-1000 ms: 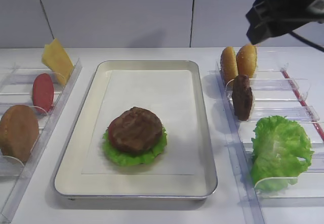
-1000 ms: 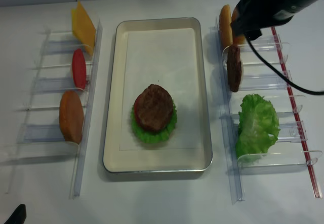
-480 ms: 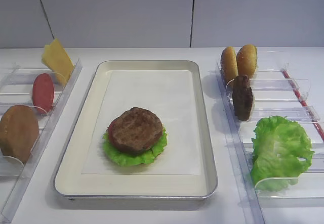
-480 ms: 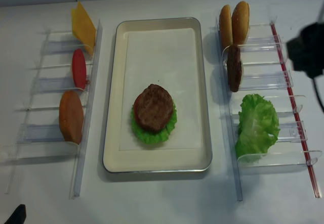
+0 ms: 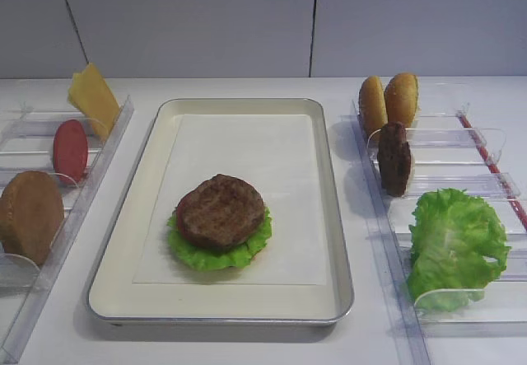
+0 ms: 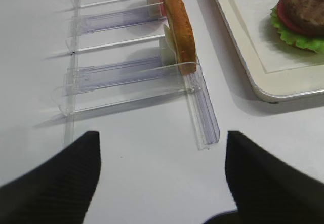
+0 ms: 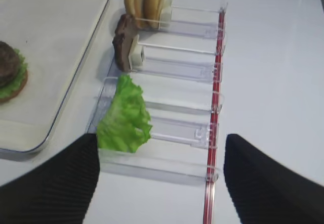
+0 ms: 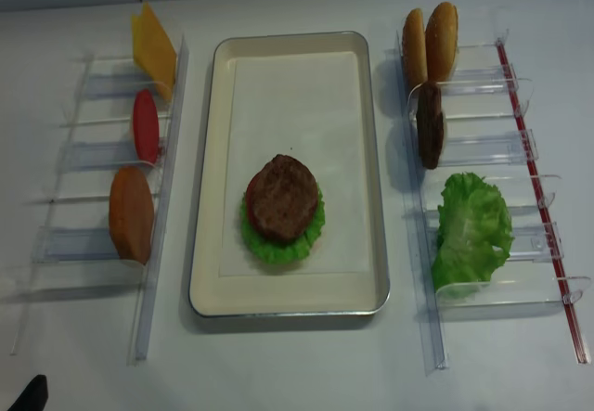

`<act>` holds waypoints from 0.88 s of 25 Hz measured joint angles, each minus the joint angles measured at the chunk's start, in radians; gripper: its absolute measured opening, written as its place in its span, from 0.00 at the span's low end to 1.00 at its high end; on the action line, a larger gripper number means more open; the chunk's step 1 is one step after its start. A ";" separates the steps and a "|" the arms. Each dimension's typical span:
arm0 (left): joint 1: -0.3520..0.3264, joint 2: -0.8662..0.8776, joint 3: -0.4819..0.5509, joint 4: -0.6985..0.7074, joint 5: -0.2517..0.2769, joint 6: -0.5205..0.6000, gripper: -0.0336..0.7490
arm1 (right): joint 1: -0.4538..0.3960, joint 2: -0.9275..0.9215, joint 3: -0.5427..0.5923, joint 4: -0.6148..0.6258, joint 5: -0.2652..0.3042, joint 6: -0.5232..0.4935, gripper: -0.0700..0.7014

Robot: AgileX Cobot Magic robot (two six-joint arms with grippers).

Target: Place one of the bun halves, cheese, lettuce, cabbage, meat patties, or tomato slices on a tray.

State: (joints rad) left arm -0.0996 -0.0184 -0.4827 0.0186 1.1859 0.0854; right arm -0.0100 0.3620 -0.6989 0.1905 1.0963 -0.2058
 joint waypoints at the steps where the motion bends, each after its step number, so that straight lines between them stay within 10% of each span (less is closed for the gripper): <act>1: 0.000 0.000 0.000 0.000 0.000 0.000 0.66 | 0.000 -0.037 0.026 -0.005 0.020 0.006 0.77; 22: 0.000 0.000 0.000 0.000 -0.002 0.000 0.66 | 0.011 -0.378 0.225 -0.065 0.045 0.019 0.77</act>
State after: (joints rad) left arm -0.0996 -0.0184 -0.4827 0.0186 1.1843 0.0854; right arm 0.0007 -0.0156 -0.4743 0.1253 1.1409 -0.1872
